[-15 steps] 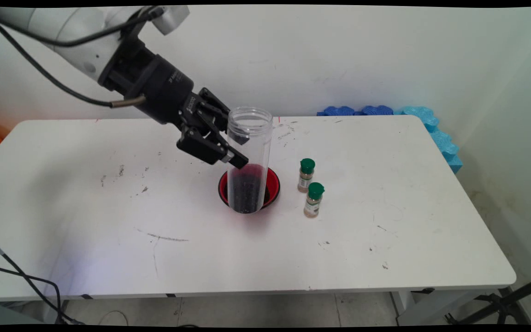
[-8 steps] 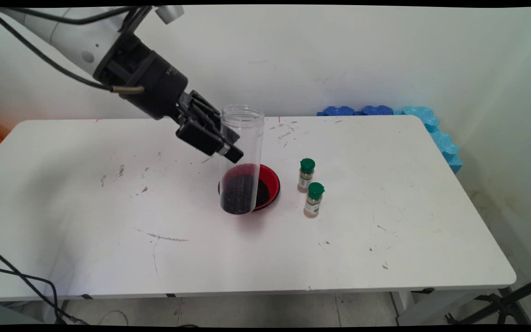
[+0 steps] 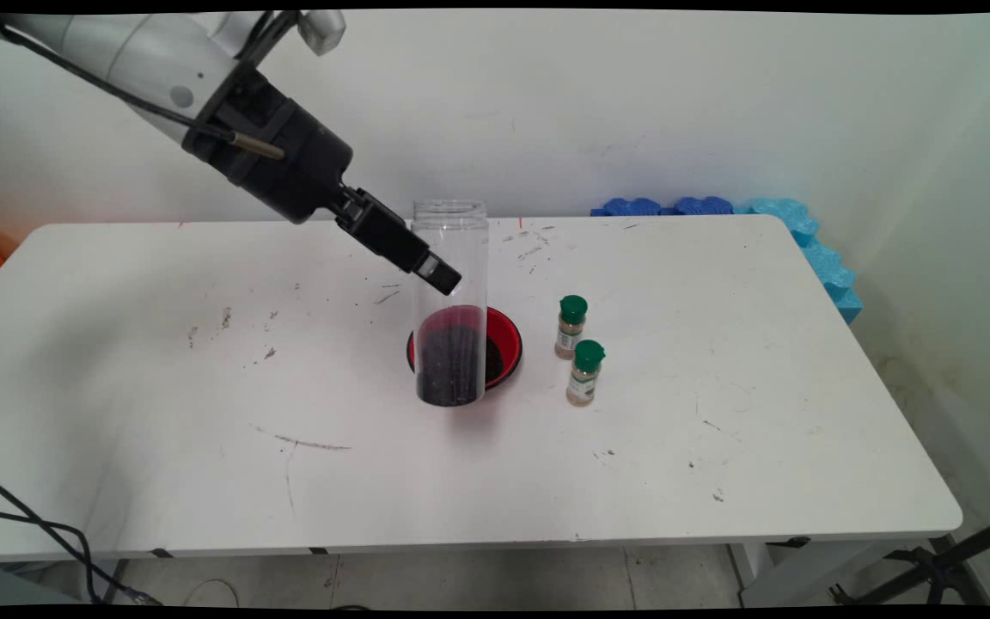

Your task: Pour the black seasoning powder in the red bowl

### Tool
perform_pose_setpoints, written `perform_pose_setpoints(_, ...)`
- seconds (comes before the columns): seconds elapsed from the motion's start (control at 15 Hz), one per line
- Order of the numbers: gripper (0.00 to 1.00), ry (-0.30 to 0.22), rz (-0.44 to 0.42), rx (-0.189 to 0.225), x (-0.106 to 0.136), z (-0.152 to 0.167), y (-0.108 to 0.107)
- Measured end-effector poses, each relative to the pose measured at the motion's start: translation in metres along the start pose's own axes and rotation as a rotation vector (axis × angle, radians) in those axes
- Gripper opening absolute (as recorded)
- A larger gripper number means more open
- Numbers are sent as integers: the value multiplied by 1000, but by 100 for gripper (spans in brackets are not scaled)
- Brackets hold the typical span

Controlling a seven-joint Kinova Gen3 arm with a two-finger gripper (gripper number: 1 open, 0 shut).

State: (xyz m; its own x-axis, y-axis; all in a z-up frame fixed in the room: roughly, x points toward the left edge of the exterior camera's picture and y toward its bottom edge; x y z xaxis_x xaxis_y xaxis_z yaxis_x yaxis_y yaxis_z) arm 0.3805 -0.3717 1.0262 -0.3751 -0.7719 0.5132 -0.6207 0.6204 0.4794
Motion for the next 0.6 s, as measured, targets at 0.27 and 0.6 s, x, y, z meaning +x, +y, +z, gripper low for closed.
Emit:
perform_pose_setpoints(0.27,0,8,-126,-13,-1,5,-7)
perform_pose_setpoints(0.6,0,27,-354,-19,-4,16,-20)
